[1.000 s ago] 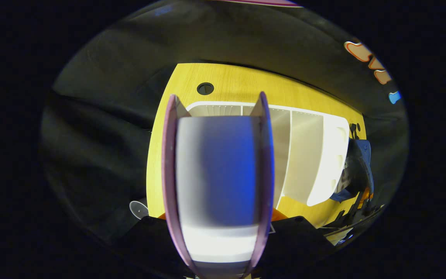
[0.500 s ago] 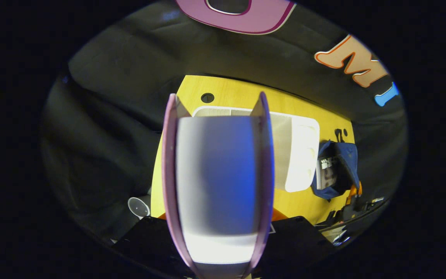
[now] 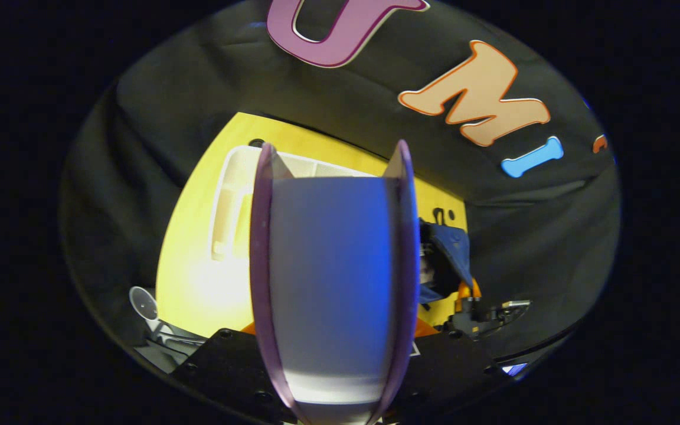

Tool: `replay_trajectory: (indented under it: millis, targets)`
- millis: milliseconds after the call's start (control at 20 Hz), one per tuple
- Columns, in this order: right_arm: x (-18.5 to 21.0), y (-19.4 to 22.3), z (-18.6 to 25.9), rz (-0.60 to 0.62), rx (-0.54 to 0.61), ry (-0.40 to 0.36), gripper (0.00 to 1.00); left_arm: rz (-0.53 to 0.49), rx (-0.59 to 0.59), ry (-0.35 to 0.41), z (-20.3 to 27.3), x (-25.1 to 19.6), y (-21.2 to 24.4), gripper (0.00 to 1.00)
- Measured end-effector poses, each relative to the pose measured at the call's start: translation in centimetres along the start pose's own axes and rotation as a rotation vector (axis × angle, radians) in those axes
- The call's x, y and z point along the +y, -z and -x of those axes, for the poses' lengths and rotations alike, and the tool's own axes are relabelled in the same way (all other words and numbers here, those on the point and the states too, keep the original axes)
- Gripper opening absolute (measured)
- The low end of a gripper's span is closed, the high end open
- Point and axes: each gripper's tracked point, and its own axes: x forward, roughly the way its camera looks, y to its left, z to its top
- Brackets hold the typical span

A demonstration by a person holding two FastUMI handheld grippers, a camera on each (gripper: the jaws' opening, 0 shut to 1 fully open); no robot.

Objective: Open the schoolbag, grab two books from the bookshelf and put them into the schoolbag.

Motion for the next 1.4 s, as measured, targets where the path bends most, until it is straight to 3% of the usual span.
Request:
replay_trajectory:
  millis: [250,600,800,850,1400]
  targets:
    - [0.2,0.0,0.1,-0.002,-0.005,-0.035,0.14,0.047,-0.037,0.16,-4.1,-5.9,2.1,0.44]
    - [-0.5,-0.5,0.0,-0.071,-0.018,-0.059,0.12,0.017,-0.047,0.3,-12.8,-12.9,5.6,0.44]
    - [-0.9,-0.8,-0.3,-0.107,-0.023,-0.067,0.12,0.051,-0.03,0.35,-17.5,-15.6,6.4,0.44]
    - [-0.9,-0.8,-0.4,-0.114,-0.024,-0.07,0.17,0.055,-0.032,0.357,-18.8,-16.0,6.3,0.44]
    - [-1.0,-1.4,-0.2,-0.204,-0.033,-0.095,0.15,0.024,-0.069,0.473,-30.5,-21.9,7.7,0.43]
